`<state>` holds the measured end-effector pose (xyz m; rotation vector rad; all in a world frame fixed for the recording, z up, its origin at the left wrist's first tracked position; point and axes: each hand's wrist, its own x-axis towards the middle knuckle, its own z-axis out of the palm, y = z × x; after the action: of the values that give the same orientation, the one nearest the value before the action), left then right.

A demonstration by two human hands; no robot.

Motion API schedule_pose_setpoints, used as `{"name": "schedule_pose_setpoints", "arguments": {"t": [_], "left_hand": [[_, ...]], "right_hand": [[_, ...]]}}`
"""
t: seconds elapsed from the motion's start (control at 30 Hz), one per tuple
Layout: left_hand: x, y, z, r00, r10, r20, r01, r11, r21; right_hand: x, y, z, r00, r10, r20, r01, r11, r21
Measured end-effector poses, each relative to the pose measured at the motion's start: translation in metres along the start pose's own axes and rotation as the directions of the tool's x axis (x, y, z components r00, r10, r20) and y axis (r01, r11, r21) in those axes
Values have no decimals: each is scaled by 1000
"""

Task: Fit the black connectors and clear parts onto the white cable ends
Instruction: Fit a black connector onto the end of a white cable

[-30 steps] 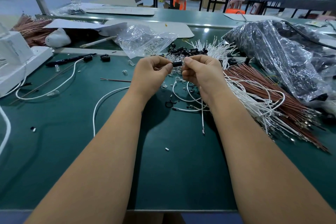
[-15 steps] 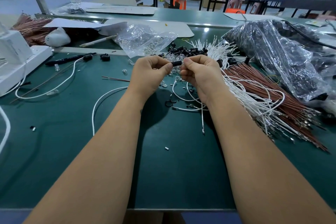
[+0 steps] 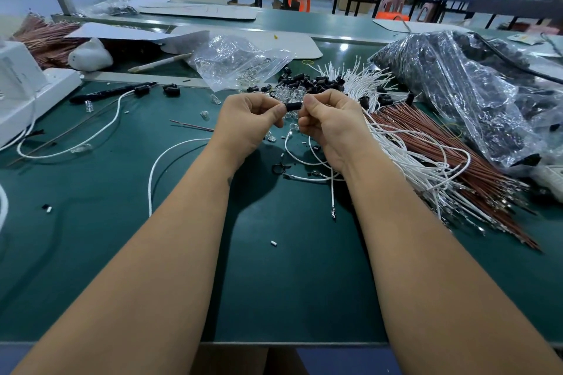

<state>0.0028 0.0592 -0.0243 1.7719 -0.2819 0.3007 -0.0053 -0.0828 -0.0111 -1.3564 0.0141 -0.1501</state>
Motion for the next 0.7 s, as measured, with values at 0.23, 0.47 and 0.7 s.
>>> {"name": "schedule_pose_setpoints", "arguments": {"t": [0.23, 0.47, 0.7], "left_hand": [[2, 0, 1, 999, -28, -43, 28, 1000, -13], [4, 0, 0, 998, -30, -47, 29, 999, -22], [4, 1, 1, 999, -2, -37, 2, 1000, 8]], "right_hand": [[4, -4, -3, 995, -57, -86, 48, 994, -103], [3, -10, -10, 998, -53, -35, 55, 996, 71], [1, -9, -7, 1000, -25, -1, 25, 999, -40]]}}
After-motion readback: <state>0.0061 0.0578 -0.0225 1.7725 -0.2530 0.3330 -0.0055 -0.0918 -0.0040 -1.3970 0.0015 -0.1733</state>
